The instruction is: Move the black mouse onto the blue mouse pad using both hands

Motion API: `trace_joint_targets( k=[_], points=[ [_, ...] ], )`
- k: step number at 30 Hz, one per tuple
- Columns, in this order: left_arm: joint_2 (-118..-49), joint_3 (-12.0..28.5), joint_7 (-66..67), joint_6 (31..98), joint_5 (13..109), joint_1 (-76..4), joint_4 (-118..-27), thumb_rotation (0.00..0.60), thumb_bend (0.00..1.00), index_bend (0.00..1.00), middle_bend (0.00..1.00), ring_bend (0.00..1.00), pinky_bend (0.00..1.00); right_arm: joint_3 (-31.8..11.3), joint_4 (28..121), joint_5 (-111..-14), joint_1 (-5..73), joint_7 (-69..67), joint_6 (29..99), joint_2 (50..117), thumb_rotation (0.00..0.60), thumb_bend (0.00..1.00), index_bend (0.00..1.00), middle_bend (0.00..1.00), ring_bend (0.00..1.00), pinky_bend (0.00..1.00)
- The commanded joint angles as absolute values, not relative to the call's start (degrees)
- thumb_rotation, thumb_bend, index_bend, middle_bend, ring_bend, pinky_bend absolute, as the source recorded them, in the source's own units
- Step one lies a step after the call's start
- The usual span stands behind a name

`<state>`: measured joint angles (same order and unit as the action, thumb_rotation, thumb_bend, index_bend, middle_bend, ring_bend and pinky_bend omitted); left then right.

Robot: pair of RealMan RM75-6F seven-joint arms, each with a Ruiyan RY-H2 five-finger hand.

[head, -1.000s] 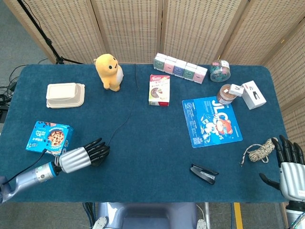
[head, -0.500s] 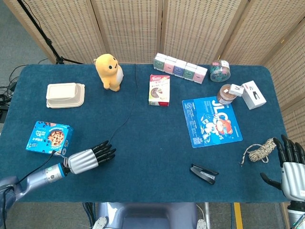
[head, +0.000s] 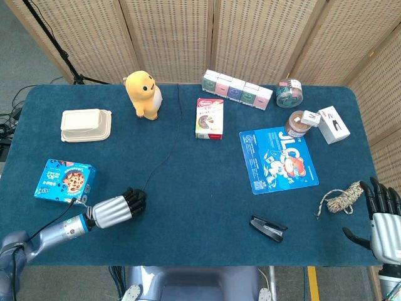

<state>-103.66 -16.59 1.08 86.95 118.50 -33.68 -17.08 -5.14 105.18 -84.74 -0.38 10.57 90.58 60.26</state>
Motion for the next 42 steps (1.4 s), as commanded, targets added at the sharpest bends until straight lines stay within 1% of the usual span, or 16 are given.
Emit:
trace_joint_targets(
  k=[1, 6, 8, 12, 18, 20, 22, 24, 27, 33, 34, 35, 37, 38, 41, 42],
  points=[
    [-103.89, -16.15, 0.52, 88.35, 117.41, -33.72, -16.8, 0.6, 0.42, 0.52, 0.35, 0.35, 0.41, -5.12, 105.22, -84.79, -0.39, 10.58, 90.62, 60.27, 0.6, 0.0, 0.0, 0.0, 0.0, 0.0],
    [-103.75, -14.6, -0.05, 90.1, 115.37, -35.11, -18.04, 0.6, 0.42, 0.52, 0.35, 0.36, 0.42, -5.08, 105.27, -84.74, -0.35, 10.58, 90.48, 60.24, 0.6, 0.0, 0.0, 0.0, 0.0, 0.0],
    [-103.53, -13.56, 0.83, 91.02, 114.66, -37.15, -19.64, 0.6, 0.42, 0.52, 0.35, 0.37, 0.42, -5.07, 105.25, -84.69, -0.3, 10.41, 90.36, 60.21, 0.6, 0.0, 0.0, 0.0, 0.0, 0.0],
    [-102.95, -12.06, 3.91, 89.62, 113.91, -41.33, -23.63, 0.6, 0.42, 0.52, 0.35, 0.37, 0.42, -5.16, 105.28, -84.46, -0.29, 9.9, 90.25, 59.97, 0.6, 0.0, 0.0, 0.0, 0.0, 0.0],
    [-101.91, -9.82, 9.75, 83.77, 113.02, -47.68, -30.62, 0.6, 0.42, 0.52, 0.35, 0.36, 0.42, -5.33, 105.18, -84.07, -0.27, 8.82, 90.06, 59.52, 0.6, 0.0, 0.0, 0.0, 0.0, 0.0],
    [-102.54, -8.14, 13.18, 78.74, 112.27, -51.57, -33.31, 0.6, 0.42, 0.52, 0.35, 0.36, 0.42, -5.52, 105.09, -83.62, -0.15, 8.26, 89.79, 59.36, 0.6, 0.0, 0.0, 0.0, 0.0, 0.0],
    [-102.97, -6.92, 15.23, 74.84, 111.26, -53.8, -35.79, 0.6, 0.41, 0.52, 0.35, 0.36, 0.42, -5.6, 105.0, -83.38, 0.0, 8.07, 89.45, 59.27, 0.6, 0.0, 0.0, 0.0, 0.0, 0.0],
    [-103.72, -5.83, 17.04, 72.24, 110.39, -55.33, -37.18, 0.6, 0.41, 0.52, 0.35, 0.36, 0.42, -5.67, 104.93, -83.14, 0.11, 7.95, 89.22, 59.25, 0.6, 0.0, 0.0, 0.0, 0.0, 0.0],
    [-105.32, -4.68, 18.79, 69.07, 109.22, -56.95, -38.26, 0.6, 0.41, 0.52, 0.35, 0.36, 0.42, -5.81, 104.75, -82.66, 0.28, 7.78, 88.87, 59.26, 0.6, 0.0, 0.0, 0.0, 0.0, 0.0],
    [-108.73, -3.6, 21.28, 65.37, 107.44, -58.23, -37.17, 0.6, 0.4, 0.51, 0.35, 0.35, 0.42, -6.03, 104.73, -82.16, 0.5, 7.24, 88.49, 59.03, 0.6, 0.0, 0.0, 0.0, 0.0, 0.0],
    [-109.16, -3.49, 21.68, 65.23, 107.22, -58.23, -36.87, 0.6, 0.39, 0.49, 0.33, 0.34, 0.42, -5.99, 104.74, -82.24, 0.49, 7.19, 88.5, 59.0, 0.6, 0.0, 0.0, 0.0, 0.0, 0.0],
    [-109.72, -3.29, 22.17, 65.07, 106.83, -58.14, -36.62, 0.6, 0.39, 0.44, 0.3, 0.31, 0.42, -5.92, 104.79, -82.41, 0.47, 7.09, 88.56, 58.97, 0.6, 0.0, 0.0, 0.0, 0.0, 0.0],
    [-110.28, -2.9, 22.77, 64.82, 106.04, -57.83, -36.74, 0.6, 0.37, 0.32, 0.22, 0.23, 0.42, -5.83, 104.82, -82.62, 0.44, 7.06, 88.64, 58.94, 0.6, 0.0, 0.0, 0.0, 0.0, 0.0],
    [-110.47, -2.63, 23.18, 64.85, 105.63, -57.66, -36.94, 0.6, 0.36, 0.24, 0.16, 0.18, 0.42, -5.81, 104.82, -82.66, 0.43, 7.06, 88.68, 58.93, 0.6, 0.0, 0.0, 0.0, 0.0, 0.0],
    [-110.54, -1.75, 24.11, 65.16, 104.4, -57.25, -38.25, 0.6, 0.34, 0.08, 0.04, 0.07, 0.41, -5.72, 104.84, -82.74, 0.48, 7.23, 88.59, 58.99, 0.6, 0.0, 0.0, 0.0, 0.0, 0.0],
    [-110.24, -1.49, 24.54, 65.12, 104.0, -57.16, -39.0, 0.6, 0.33, 0.05, 0.02, 0.05, 0.4, -5.67, 104.86, -82.74, 0.49, 7.33, 88.53, 59.02, 0.6, 0.0, 0.0, 0.0, 0.0, 0.0]
  ],
)
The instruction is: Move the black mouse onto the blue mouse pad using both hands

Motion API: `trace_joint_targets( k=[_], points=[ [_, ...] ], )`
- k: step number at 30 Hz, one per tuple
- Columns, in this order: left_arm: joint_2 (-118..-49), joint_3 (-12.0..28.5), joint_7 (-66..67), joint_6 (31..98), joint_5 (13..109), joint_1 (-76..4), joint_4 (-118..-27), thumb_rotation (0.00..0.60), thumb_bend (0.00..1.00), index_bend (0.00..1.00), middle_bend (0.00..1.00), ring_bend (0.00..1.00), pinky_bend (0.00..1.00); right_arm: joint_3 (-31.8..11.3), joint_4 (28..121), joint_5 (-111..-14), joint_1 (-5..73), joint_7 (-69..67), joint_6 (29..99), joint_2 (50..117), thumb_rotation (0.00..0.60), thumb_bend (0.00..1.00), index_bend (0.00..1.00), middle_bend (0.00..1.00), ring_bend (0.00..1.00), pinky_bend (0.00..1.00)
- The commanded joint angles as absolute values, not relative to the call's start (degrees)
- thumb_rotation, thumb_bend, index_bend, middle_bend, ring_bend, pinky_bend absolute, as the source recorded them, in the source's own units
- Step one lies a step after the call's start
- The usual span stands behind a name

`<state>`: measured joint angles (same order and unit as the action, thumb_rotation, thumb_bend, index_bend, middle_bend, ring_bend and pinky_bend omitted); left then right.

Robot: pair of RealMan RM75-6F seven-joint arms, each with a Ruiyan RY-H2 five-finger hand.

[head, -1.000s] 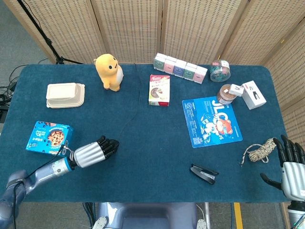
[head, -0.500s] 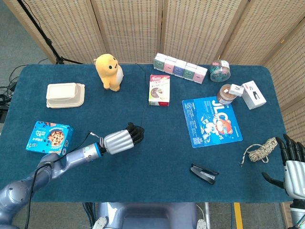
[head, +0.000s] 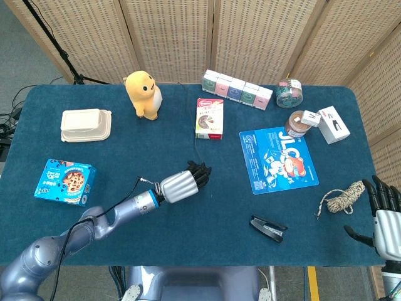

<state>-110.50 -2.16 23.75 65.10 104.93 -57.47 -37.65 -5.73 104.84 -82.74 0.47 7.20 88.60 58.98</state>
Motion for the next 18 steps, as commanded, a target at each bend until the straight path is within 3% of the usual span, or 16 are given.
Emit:
trace_joint_targets(
  k=[1, 6, 12, 18],
  points=[
    [-109.74, -1.32, 24.81, 64.93, 103.58, -57.03, -40.14, 0.6, 0.31, 0.02, 0.0, 0.03, 0.38, -5.62, 104.91, -82.77, 0.48, 7.37, 88.54, 59.03, 0.6, 0.0, 0.0, 0.0, 0.0, 0.0],
    [-107.08, -1.32, 25.81, 65.23, 102.8, -56.18, -44.97, 0.6, 0.21, 0.0, 0.0, 0.0, 0.34, -5.48, 105.0, -83.06, 0.47, 7.67, 88.68, 59.16, 0.6, 0.0, 0.0, 0.0, 0.0, 0.0],
    [-101.35, -0.42, 21.67, 69.93, 100.27, -52.26, -52.88, 0.6, 0.2, 0.0, 0.0, 0.0, 0.34, -5.24, 104.89, -83.2, 0.54, 8.39, 88.53, 59.42, 0.6, 0.0, 0.0, 0.0, 0.0, 0.0],
    [-89.24, 0.29, 15.9, 73.48, 94.31, -45.23, -66.5, 0.6, 0.12, 0.0, 0.0, 0.0, 0.19, -5.0, 104.53, -82.94, 0.98, 10.21, 87.7, 60.22, 0.6, 0.0, 0.0, 0.0, 0.0, 0.0]
  ],
)
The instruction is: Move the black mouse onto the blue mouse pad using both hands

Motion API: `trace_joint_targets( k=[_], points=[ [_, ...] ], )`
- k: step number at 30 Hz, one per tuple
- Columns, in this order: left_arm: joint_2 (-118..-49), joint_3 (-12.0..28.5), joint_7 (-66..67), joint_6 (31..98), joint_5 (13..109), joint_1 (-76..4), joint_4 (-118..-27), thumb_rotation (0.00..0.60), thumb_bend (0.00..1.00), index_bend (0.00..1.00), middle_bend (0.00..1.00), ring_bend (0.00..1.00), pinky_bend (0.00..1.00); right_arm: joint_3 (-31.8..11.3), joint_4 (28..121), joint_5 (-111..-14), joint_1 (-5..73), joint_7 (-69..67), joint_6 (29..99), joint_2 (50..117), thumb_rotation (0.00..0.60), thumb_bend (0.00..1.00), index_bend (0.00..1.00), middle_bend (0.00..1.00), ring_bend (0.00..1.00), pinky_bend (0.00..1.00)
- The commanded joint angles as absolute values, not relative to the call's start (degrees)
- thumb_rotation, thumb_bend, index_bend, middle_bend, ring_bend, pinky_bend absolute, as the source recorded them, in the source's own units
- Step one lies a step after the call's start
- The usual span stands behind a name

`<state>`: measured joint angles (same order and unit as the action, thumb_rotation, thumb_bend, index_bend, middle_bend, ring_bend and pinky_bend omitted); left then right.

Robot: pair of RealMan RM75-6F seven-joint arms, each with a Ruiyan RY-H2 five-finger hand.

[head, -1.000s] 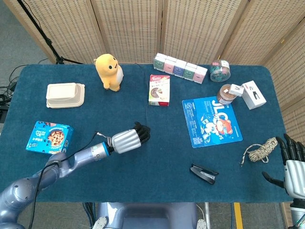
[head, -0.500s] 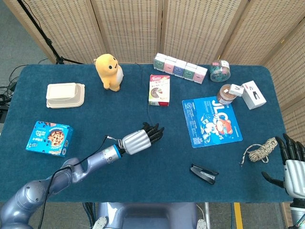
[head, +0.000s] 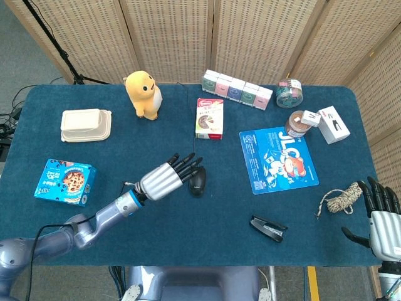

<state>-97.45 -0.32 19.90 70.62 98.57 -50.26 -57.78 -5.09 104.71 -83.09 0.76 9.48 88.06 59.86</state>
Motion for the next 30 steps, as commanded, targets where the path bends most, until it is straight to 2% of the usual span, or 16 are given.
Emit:
trace_joint_targets(
  k=[1, 7, 12, 21, 25, 30],
  points=[
    [-87.31, 0.19, 15.44, 73.85, 93.77, -44.36, -68.44, 0.6, 0.11, 0.0, 0.0, 0.0, 0.15, -5.0, 104.47, -82.87, 1.07, 10.56, 87.58, 60.38, 0.6, 0.0, 0.0, 0.0, 0.0, 0.0],
    [-74.73, -0.62, 10.51, 77.75, 87.87, -35.88, -78.93, 0.6, 0.1, 0.0, 0.0, 0.0, 0.0, -5.8, 101.7, -84.5, 3.8, 11.52, 85.1, 60.35, 0.6, 0.0, 0.0, 0.0, 0.0, 0.0],
    [-69.7, -1.41, 10.39, 81.96, 84.38, -29.31, -83.09, 0.6, 0.08, 0.0, 0.0, 0.0, 0.0, -6.68, 99.31, -87.23, 8.23, 14.02, 80.86, 59.9, 0.6, 0.0, 0.0, 0.0, 0.0, 0.0],
    [-63.97, -3.55, -1.25, 84.58, 80.22, -19.55, -92.23, 0.6, 0.08, 0.0, 0.0, 0.0, 0.0, -5.95, 95.67, -96.55, 20.1, 14.19, 67.99, 60.56, 0.6, 0.0, 0.0, 0.0, 0.0, 0.0],
    [-62.03, -4.28, -4.95, 84.6, 79.44, -16.8, -93.69, 0.6, 0.08, 0.0, 0.0, 0.0, 0.0, -5.82, 93.7, -100.34, 26.25, 13.12, 62.0, 62.19, 0.6, 0.0, 0.0, 0.0, 0.0, 0.0],
    [-57.94, -4.13, -2.83, 83.54, 76.31, -14.64, -98.36, 0.6, 0.08, 0.0, 0.0, 0.0, 0.0, -6.48, 89.67, -103.95, 34.5, 8.88, 56.38, 66.86, 0.6, 0.0, 0.0, 0.0, 0.0, 0.0]
  ],
)
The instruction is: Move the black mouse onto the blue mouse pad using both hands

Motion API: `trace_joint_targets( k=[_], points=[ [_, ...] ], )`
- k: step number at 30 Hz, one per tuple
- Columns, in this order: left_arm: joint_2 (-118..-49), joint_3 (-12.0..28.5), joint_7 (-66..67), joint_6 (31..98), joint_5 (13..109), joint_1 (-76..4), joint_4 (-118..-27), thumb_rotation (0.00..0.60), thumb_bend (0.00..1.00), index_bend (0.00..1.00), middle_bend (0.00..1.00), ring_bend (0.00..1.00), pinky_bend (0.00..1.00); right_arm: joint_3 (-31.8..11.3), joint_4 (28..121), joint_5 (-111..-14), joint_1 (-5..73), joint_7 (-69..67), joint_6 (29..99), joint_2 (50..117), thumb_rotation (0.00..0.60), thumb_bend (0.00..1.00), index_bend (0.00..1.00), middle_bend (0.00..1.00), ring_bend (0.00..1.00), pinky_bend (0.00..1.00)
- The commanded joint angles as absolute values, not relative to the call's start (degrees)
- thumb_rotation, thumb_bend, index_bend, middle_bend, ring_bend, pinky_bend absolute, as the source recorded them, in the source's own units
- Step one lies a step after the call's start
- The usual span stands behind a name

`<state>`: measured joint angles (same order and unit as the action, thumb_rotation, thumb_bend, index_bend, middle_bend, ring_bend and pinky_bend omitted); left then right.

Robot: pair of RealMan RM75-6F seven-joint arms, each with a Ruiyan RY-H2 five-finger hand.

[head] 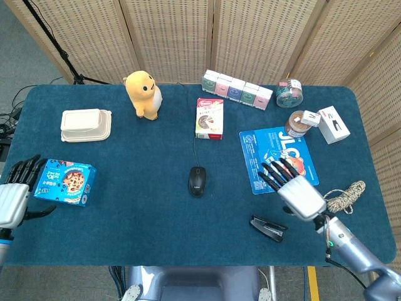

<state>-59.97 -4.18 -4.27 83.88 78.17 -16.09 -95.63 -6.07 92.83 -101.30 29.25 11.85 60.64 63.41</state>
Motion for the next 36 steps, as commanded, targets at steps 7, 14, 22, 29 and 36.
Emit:
trace_joint_targets(
  k=[7, 14, 22, 29, 36],
  points=[
    [-56.1, -3.01, -5.37, 83.49, 77.06, -13.04, -98.53, 0.6, 0.08, 0.0, 0.0, 0.0, 0.0, -6.81, 85.48, -105.31, 43.07, 5.96, 50.35, 73.64, 0.6, 0.0, 0.0, 0.0, 0.0, 0.0],
    [-55.56, -1.75, -8.2, 82.11, 77.36, -12.35, -97.58, 0.6, 0.08, 0.0, 0.0, 0.0, 0.0, -6.46, 74.67, -108.69, 51.27, 7.15, 47.32, 83.09, 0.6, 0.0, 0.03, 0.0, 0.0, 0.0],
    [-55.53, -0.23, -9.31, 80.06, 76.75, -12.14, -96.77, 0.6, 0.08, 0.0, 0.0, 0.0, 0.0, -3.17, 62.53, -112.76, 60.77, 4.91, 43.65, 90.88, 0.6, 0.02, 0.06, 0.0, 0.0, 0.0],
    [-55.56, 0.73, -9.65, 78.8, 76.74, -11.96, -96.62, 0.6, 0.08, 0.0, 0.0, 0.0, 0.0, -1.01, 58.42, -113.1, 65.47, 5.76, 41.01, 93.16, 0.6, 0.06, 0.07, 0.0, 0.0, 0.0],
    [-55.43, 1.35, -10.67, 78.28, 77.38, -11.47, -96.27, 0.6, 0.08, 0.0, 0.0, 0.0, 0.0, 0.64, 56.59, -111.98, 67.65, 8.02, 39.26, 93.93, 0.6, 0.11, 0.09, 0.0, 0.0, 0.0]
  ],
)
